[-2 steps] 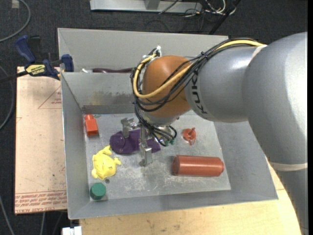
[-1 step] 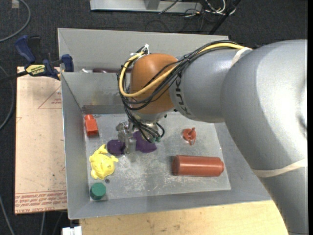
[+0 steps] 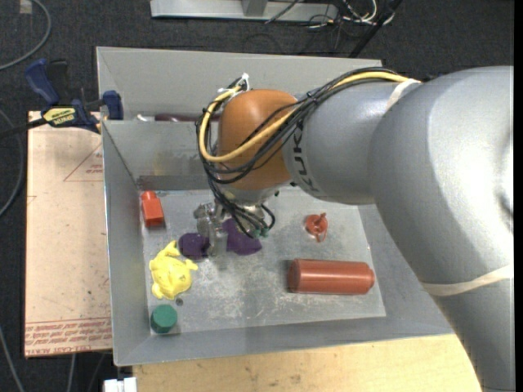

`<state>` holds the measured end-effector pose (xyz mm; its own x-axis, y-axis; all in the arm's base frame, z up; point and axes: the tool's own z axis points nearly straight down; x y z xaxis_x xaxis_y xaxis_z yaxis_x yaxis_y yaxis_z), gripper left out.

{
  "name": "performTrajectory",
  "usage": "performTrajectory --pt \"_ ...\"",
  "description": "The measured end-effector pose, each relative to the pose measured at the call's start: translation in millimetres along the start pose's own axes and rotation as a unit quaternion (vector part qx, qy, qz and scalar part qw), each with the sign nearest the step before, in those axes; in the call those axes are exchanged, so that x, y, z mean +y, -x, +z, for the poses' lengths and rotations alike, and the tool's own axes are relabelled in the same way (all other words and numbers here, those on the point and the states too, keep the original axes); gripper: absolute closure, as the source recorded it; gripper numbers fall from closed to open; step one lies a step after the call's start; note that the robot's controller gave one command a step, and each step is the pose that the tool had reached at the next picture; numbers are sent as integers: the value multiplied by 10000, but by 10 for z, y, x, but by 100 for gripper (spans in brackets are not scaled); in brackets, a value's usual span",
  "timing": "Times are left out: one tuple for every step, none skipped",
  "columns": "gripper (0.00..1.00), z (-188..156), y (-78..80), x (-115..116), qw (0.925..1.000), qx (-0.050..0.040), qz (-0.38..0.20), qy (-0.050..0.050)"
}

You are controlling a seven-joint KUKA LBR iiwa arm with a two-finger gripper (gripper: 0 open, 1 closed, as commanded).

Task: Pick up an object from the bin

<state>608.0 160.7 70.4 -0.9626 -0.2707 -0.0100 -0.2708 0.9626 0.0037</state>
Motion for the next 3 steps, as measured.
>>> performTrajectory --pt "100 -891 84 -62 9990 -20 -446 4" --pt "100 -891 83 -63 9990 -19 -444 5" --pt "100 -1909 66 -28 9991 -42 -425 8"
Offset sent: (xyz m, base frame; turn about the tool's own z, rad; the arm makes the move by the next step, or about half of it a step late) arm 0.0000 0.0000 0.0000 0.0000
